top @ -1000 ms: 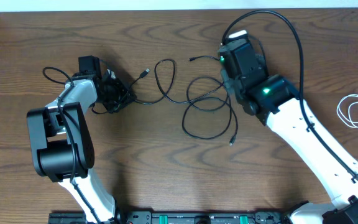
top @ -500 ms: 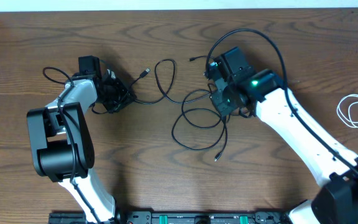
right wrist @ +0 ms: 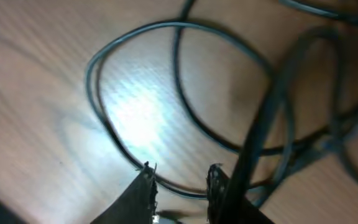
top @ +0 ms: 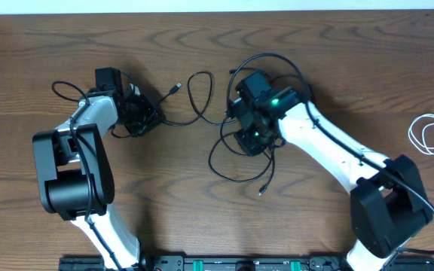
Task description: Untangle cables
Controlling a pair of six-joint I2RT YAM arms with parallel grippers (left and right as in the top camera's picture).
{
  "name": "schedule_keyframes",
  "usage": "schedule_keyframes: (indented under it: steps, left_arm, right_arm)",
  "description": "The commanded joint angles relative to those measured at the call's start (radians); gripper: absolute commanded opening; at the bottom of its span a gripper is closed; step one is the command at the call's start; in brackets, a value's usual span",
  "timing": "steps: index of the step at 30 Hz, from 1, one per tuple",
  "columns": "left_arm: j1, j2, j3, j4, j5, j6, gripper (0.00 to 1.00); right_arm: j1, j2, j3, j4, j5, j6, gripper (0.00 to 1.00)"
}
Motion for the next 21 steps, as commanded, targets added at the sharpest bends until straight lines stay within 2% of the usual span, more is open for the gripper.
schedule_keyframes:
  steps: [1,6,11,13,21]
  left_arm:
    - [0.002,0.014,-0.005,-0.006,-0.062,-0.002,0.09]
    - [0.002,0.014,-0.005,-0.006,-0.062,-0.002,0.09]
    - [0.002,0.014,-0.005,-0.006,-0.062,-0.002,0.09]
    - [0.002,0.014,-0.005,-0.006,-0.062,-0.002,0.09]
    - [0.002,0.014,-0.005,-0.006,-0.062,-0.002,0.09]
  right_arm:
    - [0.050,0.011,0.005,-0.003,-0.042,0.003,0.47]
    - [0.105,0.011,0.005,0.002,-0.040,0.000,0.63]
    - [0.192,0.014,0.005,0.031,0.107,-0.005,0.66]
    - [0.222,0.019,0.005,0.041,0.169,-0.011,0.71]
    - [0.313,0.124,0.005,0.076,0.257,-0.073,0.64]
